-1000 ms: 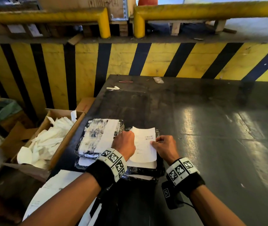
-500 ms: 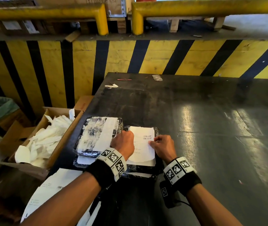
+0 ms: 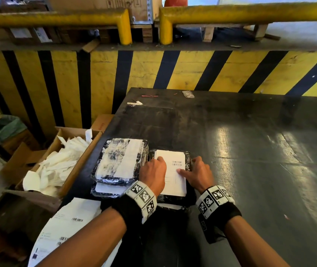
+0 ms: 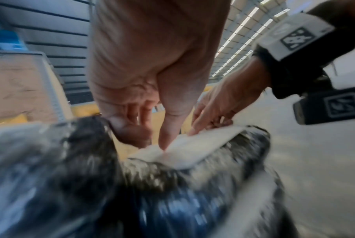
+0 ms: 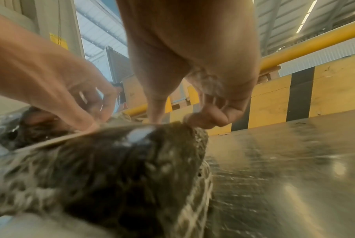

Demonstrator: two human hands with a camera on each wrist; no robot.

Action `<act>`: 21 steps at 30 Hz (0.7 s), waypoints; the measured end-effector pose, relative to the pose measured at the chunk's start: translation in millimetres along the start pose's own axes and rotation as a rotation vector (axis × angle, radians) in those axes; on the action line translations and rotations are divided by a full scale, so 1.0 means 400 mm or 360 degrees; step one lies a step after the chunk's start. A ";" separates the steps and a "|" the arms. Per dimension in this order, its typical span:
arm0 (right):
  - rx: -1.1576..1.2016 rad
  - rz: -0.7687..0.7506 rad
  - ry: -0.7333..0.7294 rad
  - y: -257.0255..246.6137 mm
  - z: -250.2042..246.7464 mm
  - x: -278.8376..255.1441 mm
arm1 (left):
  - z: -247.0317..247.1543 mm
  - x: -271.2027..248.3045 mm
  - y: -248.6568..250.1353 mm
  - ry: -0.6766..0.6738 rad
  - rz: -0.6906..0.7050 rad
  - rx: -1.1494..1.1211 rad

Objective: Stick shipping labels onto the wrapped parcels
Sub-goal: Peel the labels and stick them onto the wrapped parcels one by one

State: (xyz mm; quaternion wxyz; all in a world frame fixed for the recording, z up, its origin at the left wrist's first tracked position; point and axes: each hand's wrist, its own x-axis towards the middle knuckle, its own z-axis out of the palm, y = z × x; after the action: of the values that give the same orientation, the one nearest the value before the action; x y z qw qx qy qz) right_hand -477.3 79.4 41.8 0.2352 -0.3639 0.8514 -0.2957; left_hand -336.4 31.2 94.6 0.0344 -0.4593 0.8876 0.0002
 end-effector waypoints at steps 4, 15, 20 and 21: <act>0.0202 -0.0076 -0.0114 0.052 0.017 -0.023 | 0.079 -0.032 -0.006 -0.0026 0.0206 -0.0113; 0.0487 -0.0385 -0.0264 0.104 0.030 -0.118 | 0.183 -0.125 -0.026 -0.0110 0.0298 -0.0310; 0.0593 -0.0464 -0.0313 0.133 0.020 -0.152 | 0.178 -0.180 -0.014 -0.0113 0.0309 -0.0402; 0.0591 -0.0469 -0.0329 0.139 0.017 -0.160 | 0.178 -0.194 -0.012 -0.0112 0.0316 -0.0401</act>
State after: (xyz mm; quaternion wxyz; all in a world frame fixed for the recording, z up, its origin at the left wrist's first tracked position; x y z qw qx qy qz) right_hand -459.9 157.2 11.3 0.3381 -0.4628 0.6918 -0.4392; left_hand -283.4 94.0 28.5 0.0074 -0.3697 0.9198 0.1312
